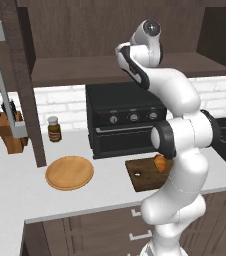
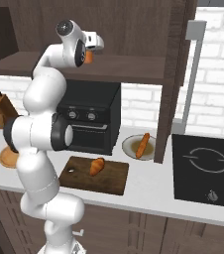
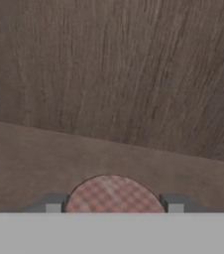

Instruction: From the different types of pastries on the counter, select a croissant and place it on the cutting board. Then retrieve a jar of jam from the cabinet and place it alongside the croissant on the cutting board.

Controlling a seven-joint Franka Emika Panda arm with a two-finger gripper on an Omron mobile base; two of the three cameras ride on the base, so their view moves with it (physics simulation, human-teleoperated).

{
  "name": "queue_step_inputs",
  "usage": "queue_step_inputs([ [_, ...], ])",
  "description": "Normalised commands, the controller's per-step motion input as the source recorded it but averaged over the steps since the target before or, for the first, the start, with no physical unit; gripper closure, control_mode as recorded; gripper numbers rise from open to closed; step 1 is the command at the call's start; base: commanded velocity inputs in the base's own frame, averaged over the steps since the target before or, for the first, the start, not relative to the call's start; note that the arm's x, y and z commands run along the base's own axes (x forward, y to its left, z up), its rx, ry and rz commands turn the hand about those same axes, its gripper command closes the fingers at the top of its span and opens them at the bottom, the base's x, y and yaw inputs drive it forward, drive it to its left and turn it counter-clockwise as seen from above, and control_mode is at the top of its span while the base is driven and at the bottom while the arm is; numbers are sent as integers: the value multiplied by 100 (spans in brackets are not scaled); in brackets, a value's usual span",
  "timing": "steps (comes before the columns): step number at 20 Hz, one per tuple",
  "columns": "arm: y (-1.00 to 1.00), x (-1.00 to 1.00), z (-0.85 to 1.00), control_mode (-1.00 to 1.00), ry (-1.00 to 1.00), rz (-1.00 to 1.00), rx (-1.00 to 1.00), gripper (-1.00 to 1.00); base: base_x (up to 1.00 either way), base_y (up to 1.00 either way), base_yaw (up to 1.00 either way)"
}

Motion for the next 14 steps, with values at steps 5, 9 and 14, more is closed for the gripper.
queue_step_inputs([
  [5,0,0,0,-100,0,0,0,100,0,0,0],
  [9,0,-11,12,-100,-5,0,0,100,0,0,0],
  [14,-5,-35,33,-100,-14,0,0,100,0,0,0],
])
